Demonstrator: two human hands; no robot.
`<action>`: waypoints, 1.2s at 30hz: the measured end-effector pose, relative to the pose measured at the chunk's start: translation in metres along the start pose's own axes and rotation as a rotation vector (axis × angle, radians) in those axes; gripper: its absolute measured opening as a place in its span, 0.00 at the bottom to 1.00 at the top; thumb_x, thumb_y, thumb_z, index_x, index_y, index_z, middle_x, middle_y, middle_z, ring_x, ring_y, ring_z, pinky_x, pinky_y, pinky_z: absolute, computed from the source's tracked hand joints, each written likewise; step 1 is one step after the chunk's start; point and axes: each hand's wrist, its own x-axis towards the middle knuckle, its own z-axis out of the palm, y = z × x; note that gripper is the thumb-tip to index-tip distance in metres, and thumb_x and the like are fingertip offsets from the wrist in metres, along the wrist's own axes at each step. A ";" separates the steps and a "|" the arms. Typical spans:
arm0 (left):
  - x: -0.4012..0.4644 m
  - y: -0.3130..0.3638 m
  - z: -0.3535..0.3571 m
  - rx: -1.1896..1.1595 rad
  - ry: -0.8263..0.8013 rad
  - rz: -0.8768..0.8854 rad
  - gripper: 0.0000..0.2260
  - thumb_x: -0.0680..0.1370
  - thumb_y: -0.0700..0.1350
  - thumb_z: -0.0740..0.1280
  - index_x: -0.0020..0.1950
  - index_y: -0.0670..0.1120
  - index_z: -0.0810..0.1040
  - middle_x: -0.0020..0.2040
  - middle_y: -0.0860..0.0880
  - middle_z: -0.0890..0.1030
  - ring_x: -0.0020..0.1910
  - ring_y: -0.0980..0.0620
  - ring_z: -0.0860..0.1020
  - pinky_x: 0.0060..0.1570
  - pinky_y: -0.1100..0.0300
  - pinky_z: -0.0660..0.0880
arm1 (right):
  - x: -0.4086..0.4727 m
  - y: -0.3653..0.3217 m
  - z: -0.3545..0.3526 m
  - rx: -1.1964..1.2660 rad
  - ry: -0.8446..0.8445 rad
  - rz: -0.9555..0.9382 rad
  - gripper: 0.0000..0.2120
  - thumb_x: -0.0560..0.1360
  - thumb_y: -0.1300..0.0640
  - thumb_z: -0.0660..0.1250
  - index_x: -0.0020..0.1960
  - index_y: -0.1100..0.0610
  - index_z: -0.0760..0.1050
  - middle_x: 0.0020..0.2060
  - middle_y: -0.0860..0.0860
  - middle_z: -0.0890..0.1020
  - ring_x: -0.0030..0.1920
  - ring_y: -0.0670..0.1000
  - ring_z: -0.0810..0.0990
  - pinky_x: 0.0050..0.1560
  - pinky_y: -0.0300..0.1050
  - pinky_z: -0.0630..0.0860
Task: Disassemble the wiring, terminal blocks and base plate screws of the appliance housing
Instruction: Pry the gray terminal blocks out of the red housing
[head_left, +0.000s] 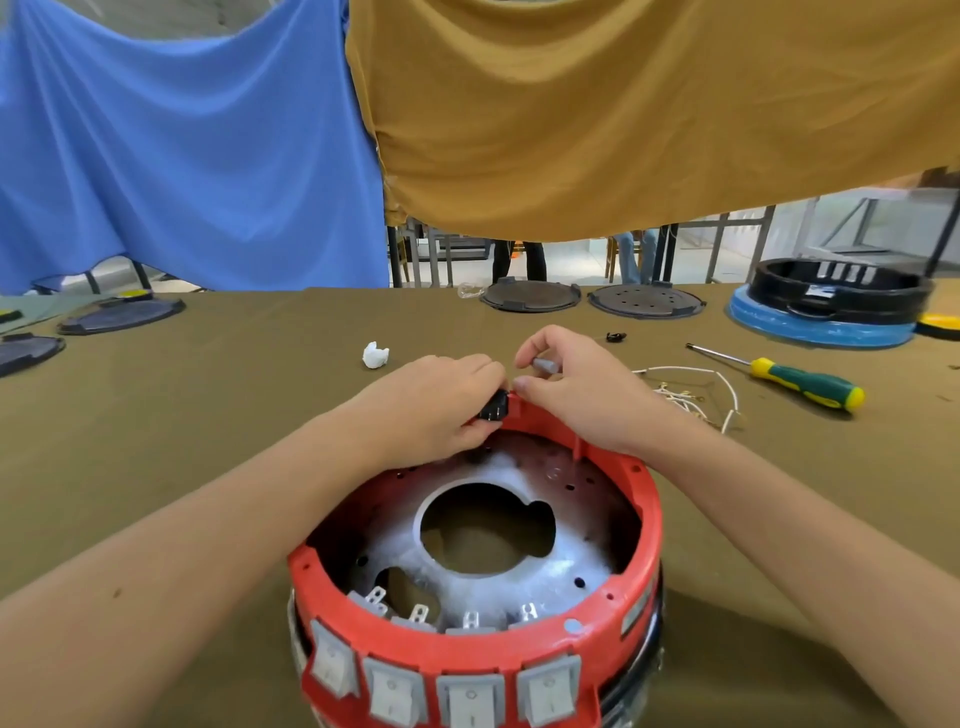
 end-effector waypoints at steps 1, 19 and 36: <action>0.000 0.000 0.000 0.030 -0.007 0.007 0.13 0.82 0.51 0.60 0.59 0.43 0.71 0.53 0.46 0.74 0.48 0.44 0.77 0.49 0.49 0.71 | 0.000 0.000 0.000 -0.001 0.006 -0.002 0.06 0.78 0.52 0.69 0.52 0.46 0.72 0.46 0.41 0.74 0.44 0.39 0.73 0.40 0.34 0.66; -0.001 -0.003 0.002 0.344 -0.066 0.129 0.12 0.85 0.46 0.57 0.68 0.45 0.66 0.52 0.47 0.72 0.41 0.45 0.78 0.41 0.47 0.76 | -0.003 0.000 0.000 0.051 -0.032 0.030 0.02 0.79 0.52 0.66 0.51 0.48 0.74 0.44 0.45 0.77 0.40 0.42 0.73 0.38 0.40 0.66; -0.006 0.004 -0.006 0.139 -0.031 -0.013 0.17 0.83 0.54 0.55 0.68 0.49 0.69 0.60 0.51 0.75 0.52 0.45 0.78 0.50 0.51 0.72 | -0.008 -0.002 -0.002 0.043 -0.032 0.033 0.04 0.81 0.54 0.65 0.52 0.52 0.77 0.47 0.48 0.80 0.47 0.49 0.78 0.43 0.40 0.71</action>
